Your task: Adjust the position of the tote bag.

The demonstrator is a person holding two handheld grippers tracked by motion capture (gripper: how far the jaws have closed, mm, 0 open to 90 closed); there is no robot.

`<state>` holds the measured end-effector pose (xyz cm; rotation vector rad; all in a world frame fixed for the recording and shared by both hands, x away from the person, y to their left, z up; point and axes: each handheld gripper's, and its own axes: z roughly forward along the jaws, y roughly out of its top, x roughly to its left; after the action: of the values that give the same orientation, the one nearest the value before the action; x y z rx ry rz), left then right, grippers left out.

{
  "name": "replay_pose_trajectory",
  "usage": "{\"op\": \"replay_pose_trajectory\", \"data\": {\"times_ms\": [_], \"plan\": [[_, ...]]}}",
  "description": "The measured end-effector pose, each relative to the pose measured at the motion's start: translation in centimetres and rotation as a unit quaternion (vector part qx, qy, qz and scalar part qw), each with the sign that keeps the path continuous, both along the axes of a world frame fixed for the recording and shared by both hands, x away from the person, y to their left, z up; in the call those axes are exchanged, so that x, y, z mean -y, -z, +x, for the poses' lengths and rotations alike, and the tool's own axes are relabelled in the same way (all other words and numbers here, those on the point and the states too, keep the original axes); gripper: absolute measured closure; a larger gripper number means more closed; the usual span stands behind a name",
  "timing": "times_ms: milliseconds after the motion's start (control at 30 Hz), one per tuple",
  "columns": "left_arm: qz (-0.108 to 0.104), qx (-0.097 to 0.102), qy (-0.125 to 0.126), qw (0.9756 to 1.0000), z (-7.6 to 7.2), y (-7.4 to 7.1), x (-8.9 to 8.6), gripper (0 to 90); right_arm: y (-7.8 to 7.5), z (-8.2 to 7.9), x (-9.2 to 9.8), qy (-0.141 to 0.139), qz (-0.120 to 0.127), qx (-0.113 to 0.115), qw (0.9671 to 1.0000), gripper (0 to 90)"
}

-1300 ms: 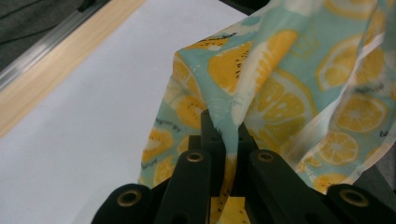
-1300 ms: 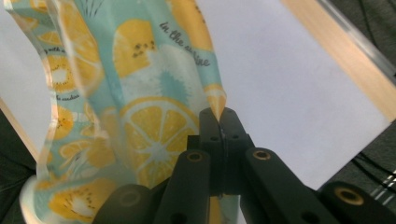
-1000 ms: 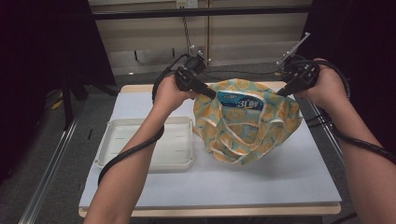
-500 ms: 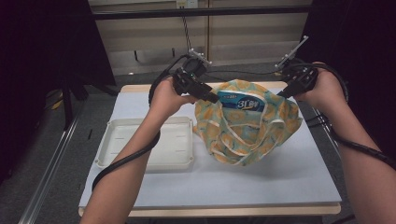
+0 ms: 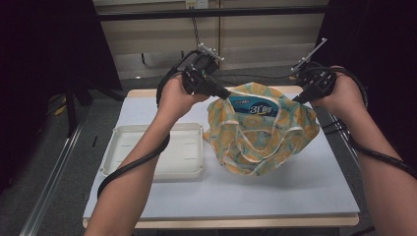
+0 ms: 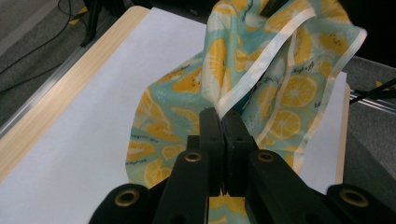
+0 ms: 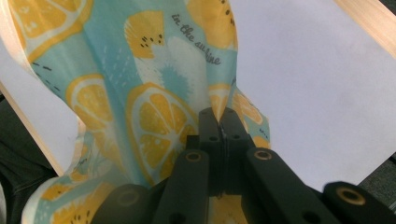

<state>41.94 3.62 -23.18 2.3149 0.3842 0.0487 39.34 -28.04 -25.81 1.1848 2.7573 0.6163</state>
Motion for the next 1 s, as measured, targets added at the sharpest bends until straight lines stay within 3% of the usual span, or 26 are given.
{"op": "replay_pose_trajectory", "data": {"times_ms": [100,267,467,667,1000], "plan": [[-0.016,0.001,-0.002,0.9999,0.1,-0.8,0.2,89.1,-0.1,-0.1,0.0,0.002,-0.001,0.002,1.0000,89.3],[-0.022,0.008,-0.010,0.9997,0.7,-1.5,0.9,88.7,-0.3,-0.1,-0.1,0.002,-0.006,0.002,1.0000,89.0],[-0.008,-0.007,-0.015,0.9998,1.9,-0.3,2.3,88.7,-0.2,-0.1,-0.3,-0.002,-0.013,0.003,0.9999,87.7],[0.003,-0.012,-0.015,0.9998,1.9,0.7,3.2,88.6,-0.5,-0.3,-0.1,0.001,-0.019,0.012,0.9997,82.9],[0.008,-0.015,-0.012,0.9998,1.7,1.3,3.4,88.4,-2.5,-1.1,1.3,0.019,-0.020,0.036,0.9990,74.8]]}}
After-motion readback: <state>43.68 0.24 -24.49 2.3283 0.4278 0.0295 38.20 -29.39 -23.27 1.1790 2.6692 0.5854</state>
